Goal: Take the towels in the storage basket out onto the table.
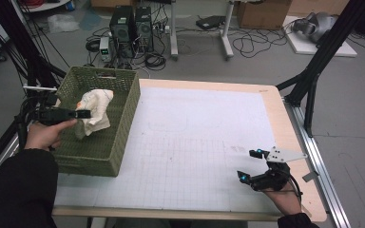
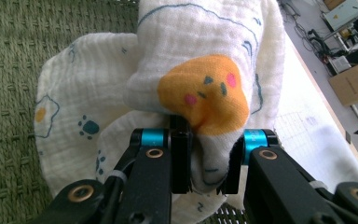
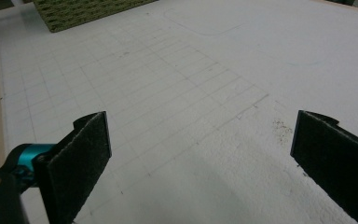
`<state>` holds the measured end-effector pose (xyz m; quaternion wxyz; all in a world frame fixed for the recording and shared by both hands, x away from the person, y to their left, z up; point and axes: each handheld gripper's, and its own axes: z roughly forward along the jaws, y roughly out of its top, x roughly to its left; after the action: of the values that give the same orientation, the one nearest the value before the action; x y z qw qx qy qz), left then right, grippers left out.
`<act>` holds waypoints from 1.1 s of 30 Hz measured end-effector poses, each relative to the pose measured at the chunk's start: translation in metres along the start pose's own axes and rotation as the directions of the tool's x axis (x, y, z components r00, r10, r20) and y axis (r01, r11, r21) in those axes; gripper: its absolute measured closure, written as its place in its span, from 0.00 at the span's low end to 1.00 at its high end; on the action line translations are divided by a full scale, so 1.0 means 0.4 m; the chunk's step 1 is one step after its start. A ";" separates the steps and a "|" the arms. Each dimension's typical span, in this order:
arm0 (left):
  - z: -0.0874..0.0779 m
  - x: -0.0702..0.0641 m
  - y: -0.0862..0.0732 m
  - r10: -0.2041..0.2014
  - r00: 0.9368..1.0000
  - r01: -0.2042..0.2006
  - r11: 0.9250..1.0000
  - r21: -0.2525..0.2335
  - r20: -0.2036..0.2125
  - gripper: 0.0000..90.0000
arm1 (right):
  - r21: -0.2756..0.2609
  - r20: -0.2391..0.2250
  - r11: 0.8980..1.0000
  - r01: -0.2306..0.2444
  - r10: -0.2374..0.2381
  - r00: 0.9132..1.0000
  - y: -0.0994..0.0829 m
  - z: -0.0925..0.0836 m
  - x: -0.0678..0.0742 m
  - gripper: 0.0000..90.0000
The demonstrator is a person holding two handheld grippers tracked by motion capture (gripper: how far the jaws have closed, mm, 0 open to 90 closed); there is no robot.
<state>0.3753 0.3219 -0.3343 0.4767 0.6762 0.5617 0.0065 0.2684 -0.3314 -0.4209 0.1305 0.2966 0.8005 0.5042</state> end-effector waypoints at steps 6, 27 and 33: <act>-0.008 0.002 0.003 -0.012 1.000 0.013 1.000 -0.028 0.022 0.88 | 0.001 -0.002 1.000 -0.001 0.001 1.000 0.000 0.000 0.000 0.04; -0.025 -0.028 0.026 -0.017 0.994 0.030 0.993 -0.118 0.113 0.88 | 0.014 -0.002 1.000 0.009 -0.009 1.000 0.000 0.006 0.002 0.04; -0.021 -0.048 0.039 0.000 0.991 0.017 0.992 -0.127 0.137 0.88 | 0.013 0.000 1.000 0.007 -0.007 1.000 0.000 0.005 0.002 0.04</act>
<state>0.3755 0.3138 -0.3094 0.5562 0.6407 0.5292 -0.0058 0.2688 -0.3294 -0.4219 0.1305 0.2948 0.8048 0.4983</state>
